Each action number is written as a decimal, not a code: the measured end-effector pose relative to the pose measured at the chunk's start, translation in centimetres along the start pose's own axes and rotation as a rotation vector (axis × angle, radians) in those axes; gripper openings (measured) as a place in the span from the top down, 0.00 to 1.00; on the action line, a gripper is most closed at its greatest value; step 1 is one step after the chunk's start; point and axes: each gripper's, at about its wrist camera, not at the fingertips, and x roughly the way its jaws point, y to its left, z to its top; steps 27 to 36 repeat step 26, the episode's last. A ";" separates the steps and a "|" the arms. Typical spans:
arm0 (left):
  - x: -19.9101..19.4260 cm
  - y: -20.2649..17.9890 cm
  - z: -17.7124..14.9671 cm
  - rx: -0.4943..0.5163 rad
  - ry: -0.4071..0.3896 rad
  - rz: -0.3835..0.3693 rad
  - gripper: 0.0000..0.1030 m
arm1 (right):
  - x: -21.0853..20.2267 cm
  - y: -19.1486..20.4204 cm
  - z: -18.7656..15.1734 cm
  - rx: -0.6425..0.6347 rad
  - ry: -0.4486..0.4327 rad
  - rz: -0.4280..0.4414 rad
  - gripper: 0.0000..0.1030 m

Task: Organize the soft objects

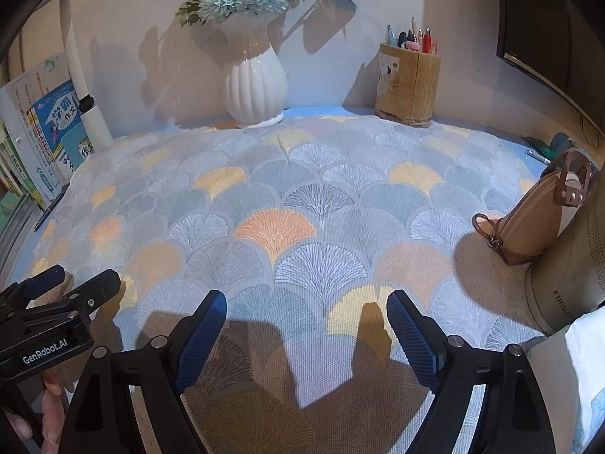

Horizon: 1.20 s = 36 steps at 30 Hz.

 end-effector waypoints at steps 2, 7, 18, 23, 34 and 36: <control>0.1 0.0 0.0 0.004 0.007 0.002 0.01 | 0.3 0.0 0.0 0.003 0.014 -0.007 0.17; 0.0 -0.1 0.0 0.011 0.004 0.010 0.01 | 0.6 -0.2 0.0 0.008 0.035 -0.002 0.17; 0.9 -0.2 0.0 0.018 0.062 0.026 0.00 | 2.1 0.5 -0.2 -0.029 0.128 -0.030 0.00; 1.1 -0.1 0.1 0.025 0.065 0.017 0.00 | 1.9 0.4 -0.6 -0.028 0.124 -0.031 0.00; 1.0 -0.1 0.1 0.032 0.065 0.015 0.00 | 1.5 0.4 -1.2 -0.034 0.101 -0.025 0.00; 1.0 -0.1 0.1 0.032 0.065 0.015 0.00 | 1.5 0.4 -1.2 -0.034 0.101 -0.025 0.00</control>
